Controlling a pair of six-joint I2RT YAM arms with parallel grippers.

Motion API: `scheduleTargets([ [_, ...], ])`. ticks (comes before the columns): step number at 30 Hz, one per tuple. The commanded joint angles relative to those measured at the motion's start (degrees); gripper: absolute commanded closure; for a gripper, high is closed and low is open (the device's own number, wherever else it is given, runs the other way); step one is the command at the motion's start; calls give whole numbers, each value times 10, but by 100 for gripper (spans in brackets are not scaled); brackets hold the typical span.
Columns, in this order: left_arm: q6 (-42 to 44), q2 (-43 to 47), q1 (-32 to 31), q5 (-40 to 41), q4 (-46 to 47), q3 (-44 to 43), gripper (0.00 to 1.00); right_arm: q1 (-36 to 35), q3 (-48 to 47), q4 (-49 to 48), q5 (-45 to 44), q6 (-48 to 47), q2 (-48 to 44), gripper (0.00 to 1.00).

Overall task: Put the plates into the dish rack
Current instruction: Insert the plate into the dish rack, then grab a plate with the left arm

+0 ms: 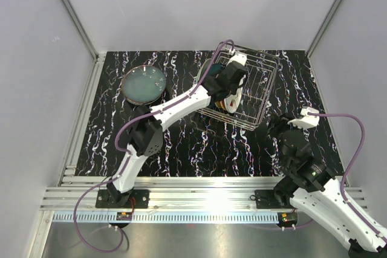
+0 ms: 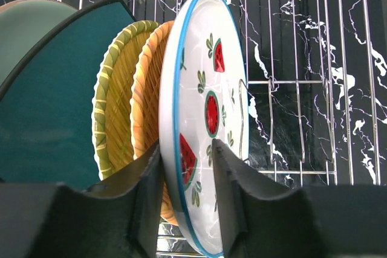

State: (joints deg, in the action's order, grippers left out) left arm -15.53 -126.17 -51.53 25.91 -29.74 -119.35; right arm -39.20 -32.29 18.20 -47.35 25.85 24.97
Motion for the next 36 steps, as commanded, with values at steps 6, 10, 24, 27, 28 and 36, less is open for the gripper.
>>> scheduleTargets([
  [6,6,94,-4,12,46,28,53,3,-2,-22,-6,-3,7,62],
  [10,9,130,-5,12,51,47,46,3,-2,-19,-8,-2,12,62],
  [24,45,382,20,110,76,289,29,3,-6,-11,-6,0,33,60],
  [27,-6,427,84,66,51,345,28,3,-7,-11,-3,0,35,60],
  [28,-42,451,133,44,50,362,28,3,-8,-11,-1,1,36,60],
  [36,-226,491,420,-232,84,514,32,3,-9,-12,16,-2,46,89],
])
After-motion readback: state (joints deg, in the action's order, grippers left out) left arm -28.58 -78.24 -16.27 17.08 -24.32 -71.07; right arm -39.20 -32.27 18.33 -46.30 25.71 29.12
